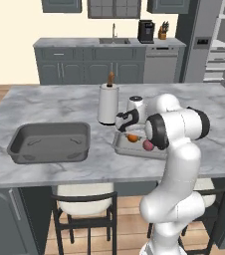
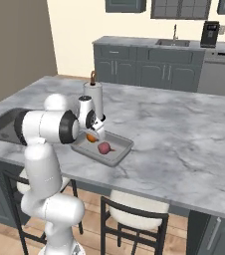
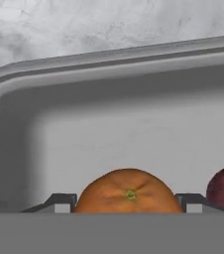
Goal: Place the cold items (onion and tangerine) from the fridge in one tupperware on the dining counter. Place the warm items (hot dog and kebab skewer) in the stove area in another tupperware.
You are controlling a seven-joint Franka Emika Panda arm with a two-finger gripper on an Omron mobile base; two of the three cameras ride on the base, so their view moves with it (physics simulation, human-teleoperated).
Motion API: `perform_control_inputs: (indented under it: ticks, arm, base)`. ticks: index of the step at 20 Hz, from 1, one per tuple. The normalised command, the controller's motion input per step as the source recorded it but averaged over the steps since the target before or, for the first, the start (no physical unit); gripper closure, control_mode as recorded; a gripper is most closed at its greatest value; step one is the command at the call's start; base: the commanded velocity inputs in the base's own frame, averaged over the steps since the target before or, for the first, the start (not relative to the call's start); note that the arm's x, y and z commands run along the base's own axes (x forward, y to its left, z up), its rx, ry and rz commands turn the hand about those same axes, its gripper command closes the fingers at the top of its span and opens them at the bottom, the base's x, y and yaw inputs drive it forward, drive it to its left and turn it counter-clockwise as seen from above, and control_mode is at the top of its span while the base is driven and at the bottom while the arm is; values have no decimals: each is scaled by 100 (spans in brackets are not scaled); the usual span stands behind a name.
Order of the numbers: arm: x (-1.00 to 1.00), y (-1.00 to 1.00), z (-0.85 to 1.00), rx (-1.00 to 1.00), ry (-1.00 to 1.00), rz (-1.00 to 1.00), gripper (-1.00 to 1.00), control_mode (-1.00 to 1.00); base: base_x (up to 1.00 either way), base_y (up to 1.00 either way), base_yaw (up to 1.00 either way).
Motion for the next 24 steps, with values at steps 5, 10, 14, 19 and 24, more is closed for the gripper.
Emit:
perform_control_inputs:
  ticks: [5, 10, 14, 19, 24]
  arm:
    - [63, 0, -67, 0, 1, 0, -100, -100]
    - [-25, -18, -3, 11, -11, 0, -100, -100]
    - [-10, -12, 0, 6, -3, 0, -100, -100]
    - [-35, -20, 86, 15, -25, 0, -100, -100]
    - [-93, -23, 100, 9, -14, 3, -100, -100]
  base:
    - [0, 0, 0]
    - [0, 0, 0]
    - [0, 0, 0]
    - [0, 0, 0]
    - [0, 0, 0]
